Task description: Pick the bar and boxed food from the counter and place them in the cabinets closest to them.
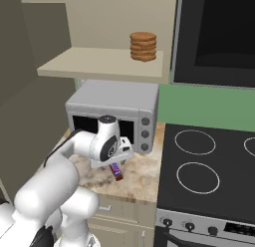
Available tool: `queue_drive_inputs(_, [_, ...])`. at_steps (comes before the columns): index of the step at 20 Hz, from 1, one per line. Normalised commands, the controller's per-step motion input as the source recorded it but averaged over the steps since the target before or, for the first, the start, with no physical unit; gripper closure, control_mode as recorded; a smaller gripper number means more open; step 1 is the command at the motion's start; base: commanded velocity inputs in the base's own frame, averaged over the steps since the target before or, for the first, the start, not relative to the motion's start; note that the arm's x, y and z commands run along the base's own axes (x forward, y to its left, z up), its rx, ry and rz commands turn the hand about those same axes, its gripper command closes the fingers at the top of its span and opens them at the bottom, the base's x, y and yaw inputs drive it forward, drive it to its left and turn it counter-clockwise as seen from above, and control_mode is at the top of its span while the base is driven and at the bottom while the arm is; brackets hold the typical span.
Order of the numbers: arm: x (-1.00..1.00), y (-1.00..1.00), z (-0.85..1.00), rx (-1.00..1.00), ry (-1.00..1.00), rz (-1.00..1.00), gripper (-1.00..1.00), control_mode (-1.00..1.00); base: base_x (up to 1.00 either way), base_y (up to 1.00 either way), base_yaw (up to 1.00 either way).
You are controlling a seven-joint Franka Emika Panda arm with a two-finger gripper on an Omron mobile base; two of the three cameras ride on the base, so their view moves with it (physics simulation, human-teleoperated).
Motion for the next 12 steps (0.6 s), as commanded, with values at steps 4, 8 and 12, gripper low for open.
queue_drive_inputs(4, [0.18,-0.06,-0.09,0.03,-0.08,0.00,-1.00,-1.00,0.00,0.00,0.00])
queue_drive_inputs(8, [0.24,-0.01,-0.10,0.04,-0.10,0.00,-1.00,-1.00,0.00,0.00,0.00])
queue_drive_inputs(12, [0.22,0.00,-0.10,0.09,-0.08,-0.02,-1.00,-1.00,0.00,0.00,0.00])
